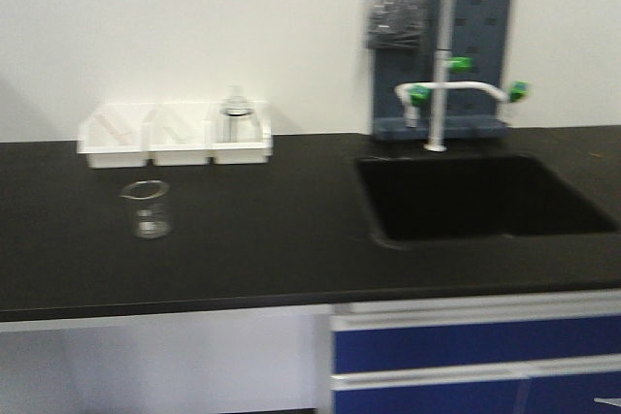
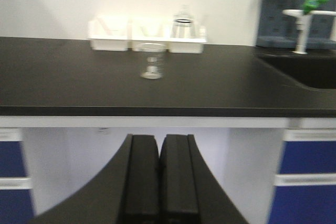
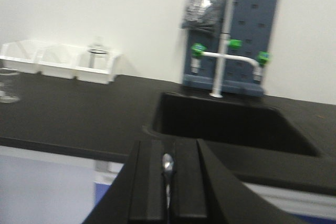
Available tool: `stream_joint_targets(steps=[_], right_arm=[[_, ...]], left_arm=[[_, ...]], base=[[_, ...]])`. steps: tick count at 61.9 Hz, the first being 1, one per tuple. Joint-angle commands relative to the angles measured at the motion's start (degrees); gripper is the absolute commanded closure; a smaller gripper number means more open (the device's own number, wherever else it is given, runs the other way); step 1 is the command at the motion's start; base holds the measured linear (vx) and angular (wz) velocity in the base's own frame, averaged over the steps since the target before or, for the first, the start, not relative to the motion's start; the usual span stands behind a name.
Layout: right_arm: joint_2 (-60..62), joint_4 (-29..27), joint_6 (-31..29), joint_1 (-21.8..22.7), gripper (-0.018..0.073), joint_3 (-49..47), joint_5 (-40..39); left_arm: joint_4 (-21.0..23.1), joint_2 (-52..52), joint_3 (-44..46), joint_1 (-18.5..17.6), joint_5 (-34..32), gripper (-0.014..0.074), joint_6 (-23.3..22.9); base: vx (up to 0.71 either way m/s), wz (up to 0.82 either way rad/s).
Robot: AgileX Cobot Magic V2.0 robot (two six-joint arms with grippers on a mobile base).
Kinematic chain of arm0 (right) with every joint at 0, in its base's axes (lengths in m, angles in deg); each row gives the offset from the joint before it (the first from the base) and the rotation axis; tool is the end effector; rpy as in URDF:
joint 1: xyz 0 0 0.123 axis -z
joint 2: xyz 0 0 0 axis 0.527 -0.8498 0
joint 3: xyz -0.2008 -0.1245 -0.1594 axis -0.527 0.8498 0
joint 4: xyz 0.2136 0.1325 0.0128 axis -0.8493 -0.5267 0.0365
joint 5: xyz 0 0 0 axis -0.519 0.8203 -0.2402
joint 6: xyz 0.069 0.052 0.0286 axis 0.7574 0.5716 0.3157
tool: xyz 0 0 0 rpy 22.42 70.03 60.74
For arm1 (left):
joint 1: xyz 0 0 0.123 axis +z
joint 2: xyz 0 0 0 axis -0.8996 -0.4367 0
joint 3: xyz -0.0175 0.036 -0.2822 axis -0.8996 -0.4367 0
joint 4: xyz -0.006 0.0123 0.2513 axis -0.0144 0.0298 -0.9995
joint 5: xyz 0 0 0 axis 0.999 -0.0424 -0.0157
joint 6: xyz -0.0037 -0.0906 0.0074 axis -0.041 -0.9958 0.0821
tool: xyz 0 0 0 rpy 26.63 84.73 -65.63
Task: Grab transparent chemical and place on left bench
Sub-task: 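Drive the base to the bench with white bins, holding the dropper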
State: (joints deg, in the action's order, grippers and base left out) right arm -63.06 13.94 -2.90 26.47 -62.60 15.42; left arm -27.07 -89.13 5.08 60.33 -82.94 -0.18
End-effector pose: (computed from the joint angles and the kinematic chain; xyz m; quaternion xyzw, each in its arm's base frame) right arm 0.0924 0.0128 0.2760 -0.0974 0.6846 -0.0012 0.7224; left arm 0.0564 -0.0038 0.2037 0.0336 0.6852 -0.0125 0.7275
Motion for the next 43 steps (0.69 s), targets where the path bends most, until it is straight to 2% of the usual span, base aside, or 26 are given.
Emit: stream_joint_targets(steps=[1, 23, 43], right_arm=[[-0.3, 0.4, -0.1, 0.3, 0.0567, -1.7, -3.9], [-0.3, 0.4, -0.1, 0.3, 0.0567, -1.7, -3.9], [-0.3, 0.4, -0.1, 0.3, 0.0567, -1.7, -3.9]], left_arm=[[0.0, 1.1, -0.9, -0.1, -4.5, 0.06, -0.4], [0.0, 1.1, -0.9, -0.1, -4.5, 0.06, -0.4], [0.0, 1.1, -0.9, -0.1, -4.5, 0.06, -0.4]], base=[[0.23, 0.77], [0.25, 0.64], [0.3, 0.24]])
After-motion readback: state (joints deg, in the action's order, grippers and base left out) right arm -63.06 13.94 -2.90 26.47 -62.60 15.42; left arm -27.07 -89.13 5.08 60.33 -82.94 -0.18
